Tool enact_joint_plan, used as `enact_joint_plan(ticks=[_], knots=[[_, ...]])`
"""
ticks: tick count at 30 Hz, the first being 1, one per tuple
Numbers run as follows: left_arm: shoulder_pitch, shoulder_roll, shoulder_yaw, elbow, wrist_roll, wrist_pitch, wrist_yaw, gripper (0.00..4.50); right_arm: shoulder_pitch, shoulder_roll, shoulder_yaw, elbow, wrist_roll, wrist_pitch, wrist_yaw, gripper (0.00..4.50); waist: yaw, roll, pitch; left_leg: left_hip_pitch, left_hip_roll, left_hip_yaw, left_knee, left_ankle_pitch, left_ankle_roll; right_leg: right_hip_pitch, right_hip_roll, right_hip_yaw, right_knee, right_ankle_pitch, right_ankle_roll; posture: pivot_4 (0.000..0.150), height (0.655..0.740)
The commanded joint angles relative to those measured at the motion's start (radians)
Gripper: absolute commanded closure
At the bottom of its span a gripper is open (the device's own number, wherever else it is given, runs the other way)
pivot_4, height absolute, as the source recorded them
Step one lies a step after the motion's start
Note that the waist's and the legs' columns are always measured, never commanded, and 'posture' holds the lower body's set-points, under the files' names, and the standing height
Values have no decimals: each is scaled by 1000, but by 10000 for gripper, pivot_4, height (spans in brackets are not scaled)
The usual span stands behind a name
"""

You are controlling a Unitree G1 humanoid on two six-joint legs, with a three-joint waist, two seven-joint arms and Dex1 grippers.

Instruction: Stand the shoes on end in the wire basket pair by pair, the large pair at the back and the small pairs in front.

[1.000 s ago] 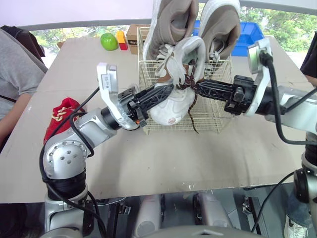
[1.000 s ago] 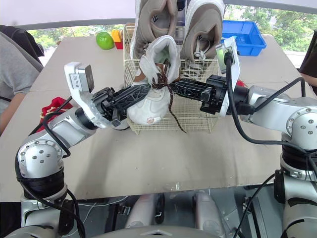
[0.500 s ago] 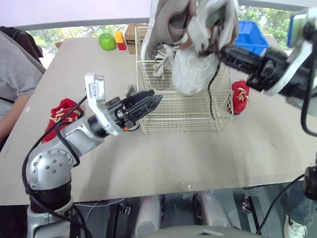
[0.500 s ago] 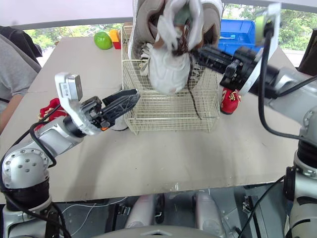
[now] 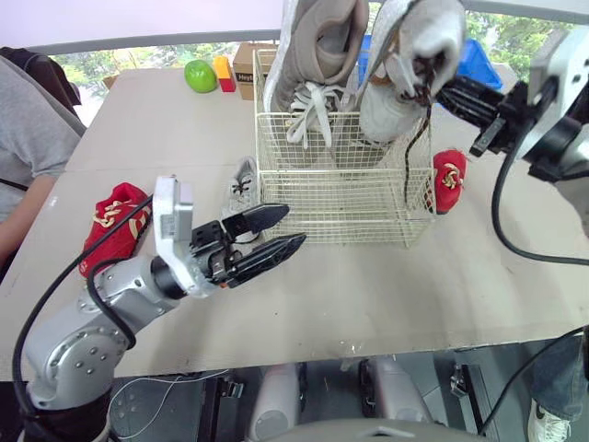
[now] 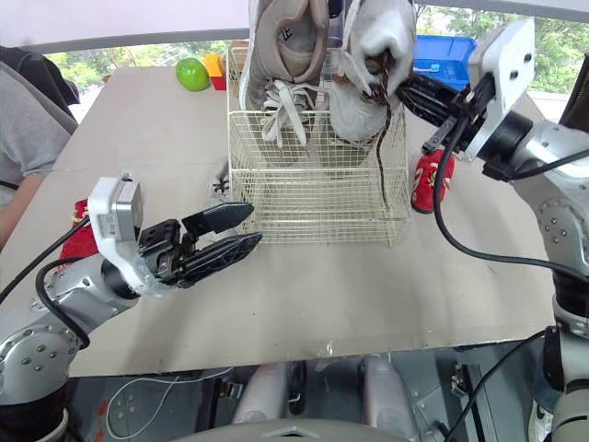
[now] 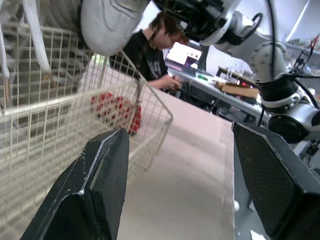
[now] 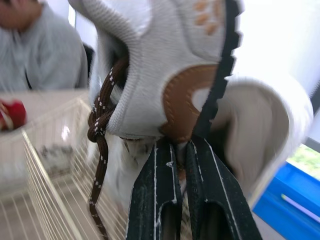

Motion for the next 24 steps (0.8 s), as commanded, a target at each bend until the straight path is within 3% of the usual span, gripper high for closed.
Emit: enact_joint_plan(ticks=[1,13,24], knots=[[-15,25,25,0,22,-37,-30,9470,32,-7,-21,40,-35,-54,108,45000,2,0,0,0,0,0,0,0,0,1,0,-1,0,0,0,1500,7400],[70,13,49,-60,47,-82,-20,9470,28,68,23,175,-130,-95,266,45000,-1,0,0,0,0,0,-1,0,0,0,0,-1,-1,0,0,1500,7400],[193,66,125,-162,-35,-70,10,9470,-31,174,69,282,-166,-86,342,45000,0,0,0,0,0,0,-1,0,0,1,0,-1,-1,0,0,1500,7400]])
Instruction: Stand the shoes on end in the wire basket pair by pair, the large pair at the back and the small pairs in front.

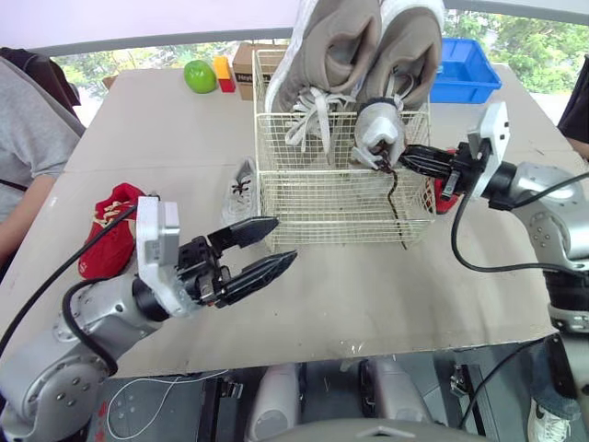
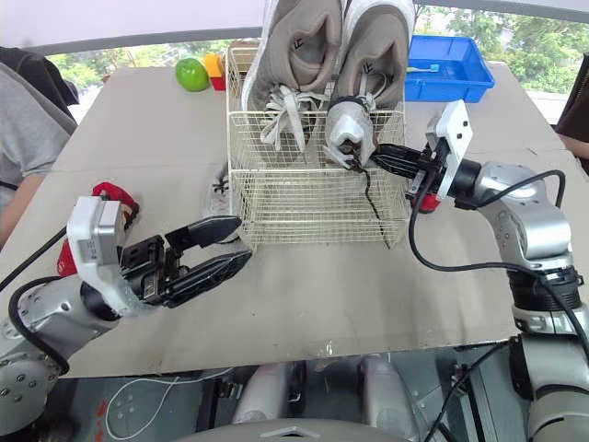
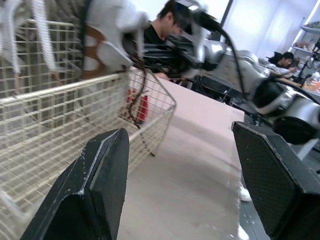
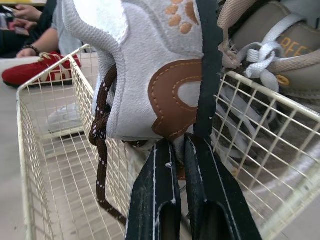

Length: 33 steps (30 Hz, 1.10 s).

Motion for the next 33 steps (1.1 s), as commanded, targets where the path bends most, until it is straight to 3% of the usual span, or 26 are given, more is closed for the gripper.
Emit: enact_joint_plan(ticks=[1,7,11,12,13,18,27,29,33], knots=[[46,31,62,-62,-32,-10,1,9470,-27,6,-4,16,-8,-15,37,45000,0,0,0,0,0,0,0,0,0,0,0,0,0,0,0,1500,7400],[113,56,129,-64,-36,-19,12,9470,-44,9,2,67,-50,10,30,45000,-1,0,0,1,0,0,0,0,0,1,0,0,0,0,0,1500,7400],[84,56,98,-33,-2,-29,6,9470,-42,-4,-11,92,-38,69,39,45000,1,0,-1,2,0,0,1,0,0,2,0,-1,0,0,0,1500,7400],[76,54,92,-29,0,-30,9,9008,-40,-8,-15,100,-39,78,40,38516,1,0,-1,2,0,0,1,0,0,3,0,-1,0,0,0,1500,7400],[71,53,93,-28,-7,-29,14,9008,-36,-12,-18,101,-38,85,45,36613,1,0,-1,2,0,0,1,0,0,3,0,-1,0,0,0,1500,7400],[110,47,132,-27,-1,-27,20,9008,23,-76,-62,30,-42,109,40,14002,6,-1,-2,2,0,0,1,0,0,3,-1,-2,0,0,0,1500,7400],[156,10,162,65,14,-12,112,9008,131,-182,-165,-237,19,121,28,14002,24,-1,-2,2,-1,0,2,0,0,4,-5,-3,-1,0,0,1500,7400],[147,22,155,124,38,23,167,9008,143,-193,-183,-280,34,112,37,14002,21,1,-1,2,0,0,2,0,0,3,-4,-3,-1,0,0,1500,7400],[63,111,105,257,133,132,268,9008,169,-232,-230,-395,206,234,95,14002,21,1,-1,1,0,0,1,0,0,3,-2,-4,-1,0,0,1500,7400]])
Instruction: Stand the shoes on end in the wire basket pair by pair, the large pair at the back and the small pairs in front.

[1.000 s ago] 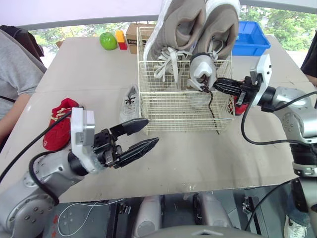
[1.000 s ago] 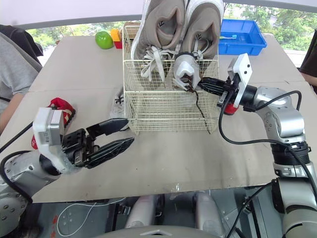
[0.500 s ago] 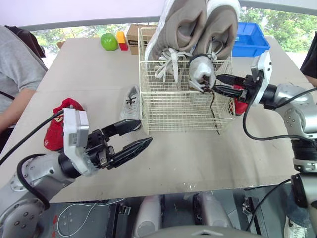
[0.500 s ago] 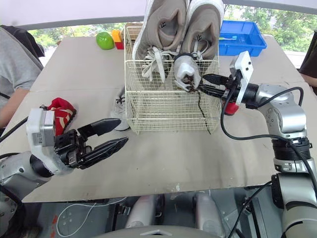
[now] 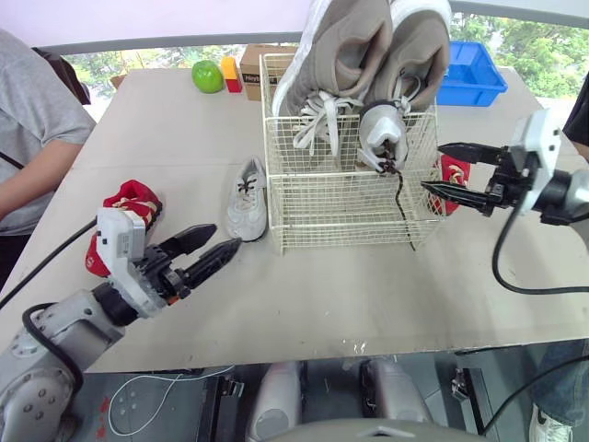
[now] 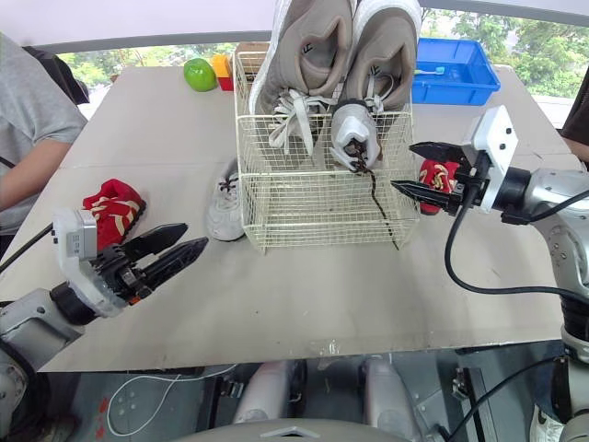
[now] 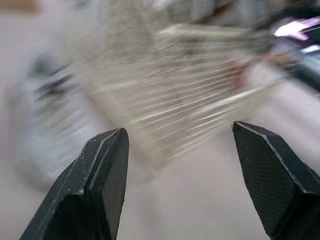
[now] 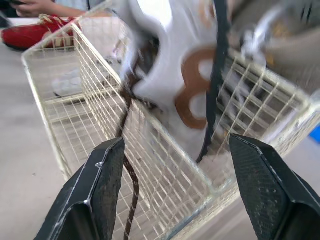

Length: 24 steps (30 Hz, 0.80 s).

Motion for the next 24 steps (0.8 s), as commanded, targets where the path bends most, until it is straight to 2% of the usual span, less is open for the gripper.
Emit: enact_joint_plan(ticks=[1,2,3,5,7,12,14,16,19,21,24], knots=[[-116,77,-33,113,15,133,115,9008,19,-24,-56,-145,148,76,22,14002,6,0,0,0,0,0,0,0,0,0,0,-1,0,0,0,1500,7400],[-177,96,-64,162,24,164,119,9008,30,-11,-50,-189,164,81,-1,8726,7,0,0,0,1,0,0,0,0,1,1,-2,0,0,0,1500,7400],[-239,105,-92,211,30,186,116,9008,35,6,-43,-227,175,87,-34,5302,8,0,0,0,1,0,0,0,0,0,1,-3,0,0,0,1500,7400],[-390,109,-159,330,45,255,126,9008,50,34,-28,-306,210,105,-88,651,10,0,0,-1,1,0,0,0,0,1,1,-4,0,0,0,1500,7400],[-512,111,-224,429,79,305,113,9008,70,40,-23,-371,257,125,-102,651,8,-1,0,-2,-1,0,1,0,0,1,1,-4,1,0,0,1500,7400],[-912,76,-488,827,325,284,-41,9008,143,32,-29,-472,270,126,-158,651,8,-4,0,-3,-3,1,1,0,0,1,0,-3,0,2,4,1500,7400],[-1015,76,-644,977,475,213,-174,14549,174,19,-53,-512,292,136,-184,0,7,-5,0,-3,-3,0,1,0,0,1,1,-5,0,2,4,1500,7400],[-1074,55,-712,1087,565,143,-259,22772,198,9,-68,-537,304,137,-207,0,3,-4,-1,-2,-3,1,1,0,0,1,1,-4,0,2,4,1500,7400],[-1128,26,-740,1189,609,121,-406,37429,228,-9,-86,-571,333,137,-238,0,2,-4,-1,-2,-2,2,0,0,0,1,1,-3,0,2,4,1500,7400],[-1140,25,-729,1197,615,146,-475,44619,237,-17,-92,-578,347,136,-255,0,5,-4,-1,-2,-2,1,0,0,0,1,2,-4,0,2,4,1500,7400],[-1127,46,-679,1155,612,180,-505,44619,247,-24,-90,-573,353,125,-265,0,6,-5,-1,-3,-1,0,1,0,0,1,1,-3,0,0,1,1500,7400]])
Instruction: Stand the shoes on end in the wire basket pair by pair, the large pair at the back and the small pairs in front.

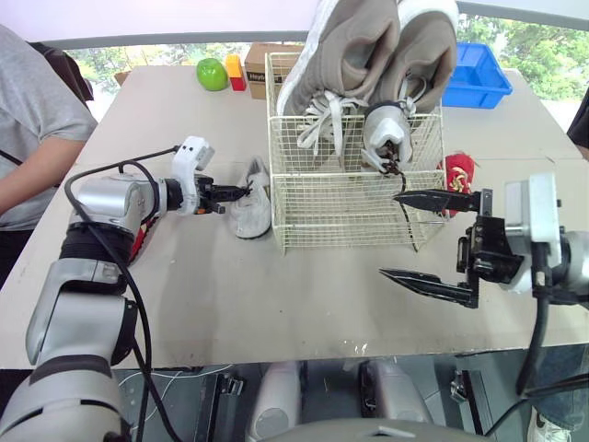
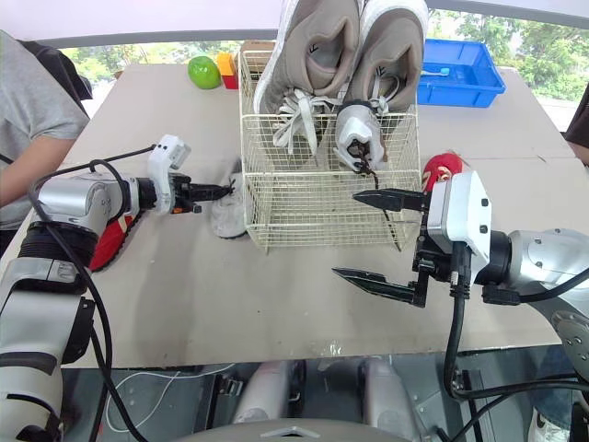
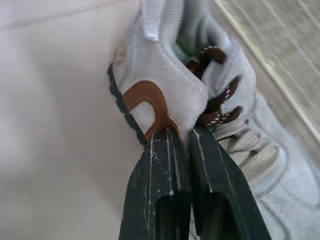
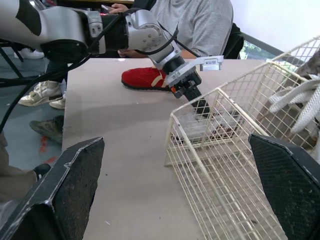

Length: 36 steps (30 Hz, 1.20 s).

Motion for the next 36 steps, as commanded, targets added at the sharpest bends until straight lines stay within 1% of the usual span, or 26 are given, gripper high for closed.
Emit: enact_joint_plan(ticks=[1,4,6,7,10,13,15,17,18,19,20,22,25,26,27,30,32,34,36], knots=[[23,21,64,-74,-17,56,-35,44619,9,-13,-29,-13,13,-21,-9,0,-1,0,0,0,0,0,0,0,0,0,0,0,0,0,0,1500,7400],[81,48,182,-209,-71,132,14,44619,17,-11,-15,6,-5,-40,3,0,-4,-1,0,0,1,-2,0,0,0,0,-1,1,0,0,1,1500,7400],[145,51,311,-361,-135,201,74,44619,18,-7,-4,26,-16,-54,18,0,-8,-1,1,0,1,-3,0,0,0,0,-1,1,0,2,4,1500,7400],[174,46,379,-438,-165,233,113,44619,14,-4,5,39,-24,-62,24,0,-9,-2,1,0,2,-4,0,0,0,-1,-1,1,0,2,4,1500,7400],[230,15,516,-618,-225,293,210,44619,7,1,23,70,-46,-82,44,0,-10,-2,1,0,3,-5,0,0,0,-1,-1,1,1,2,4,1500,7400],[234,-76,682,-847,-295,327,393,44619,-7,9,37,128,-70,-111,76,0,-2,-2,1,1,2,-6,0,0,0,0,-1,1,1,2,4,1500,7400],[244,-124,705,-995,-288,263,463,44619,-17,10,44,160,-83,-126,98,0,0,-2,1,1,2,-6,1,0,0,0,-1,0,1,2,4,1500,7400],[213,-238,711,-1088,-296,200,582,44619,-28,15,54,183,-102,-143,112,0,3,-2,1,1,1,-5,2,0,0,1,-2,1,1,2,4,1500,7400],[203,-276,711,-1111,-295,183,627,44619,-33,17,60,191,-111,-150,117,0,3,-2,1,1,0,-5,2,0,0,2,-3,1,1,2,4,1500,7400],[201,-303,686,-1136,-270,134,643,44619,-36,21,65,198,-130,-166,117,0,3,-3,1,1,0,-6,2,0,0,2,-3,1,1,2,4,1500,7400],[212,-336,611,-1173,-175,24,673,44619,-32,25,61,201,-140,-174,111,0,2,-3,1,1,0,-6,3,0,0,2,-2,1,2,3,4,1500,7400],[230,-386,500,-1208,-35,-159,708,44619,-19,33,47,199,-151,-181,97,0,0,-3,1,1,-2,-4,3,0,0,2,-2,1,2,3,4,1500,7400],[279,-432,299,-1142,250,-521,749,44619,27,39,0,173,-153,-178,52,0,2,-3,0,1,-2,0,3,0,0,2,-1,2,1,3,4,1500,7400],[291,-440,265,-1113,312,-600,762,44619,36,40,-9,168,-152,-176,41,0,2,-3,0,1,-2,0,3,0,0,2,-1,2,1,3,4,1500,7400],[298,-459,251,-1083,357,-657,795,44619,45,40,-18,162,-150,-174,30,0,2,-2,0,1,-2,1,3,0,0,2,-1,2,1,3,4,1500,7400],[326,-479,184,-1023,449,-854,789,44619,74,41,-56,144,-122,-154,-8,0,-1,-2,0,1,-1,1,3,0,0,2,0,3,1,3,4,1500,7400],[361,-504,162,-971,524,-953,837,44619,90,36,-88,132,-97,-137,-31,0,-1,-2,0,1,-1,1,3,0,0,2,0,3,1,3,4,1500,7400],[406,-508,123,-910,610,-1081,863,44619,113,24,-113,119,-91,-127,-41,0,0,-2,0,2,-1,1,3,0,0,2,0,3,1,3,4,1500,7400],[457,-510,87,-852,656,-1168,865,44619,127,22,-131,111,-80,-116,-61,0,0,-1,-1,2,-1,1,3,0,0,2,0,3,1,3,4,1500,7400]])
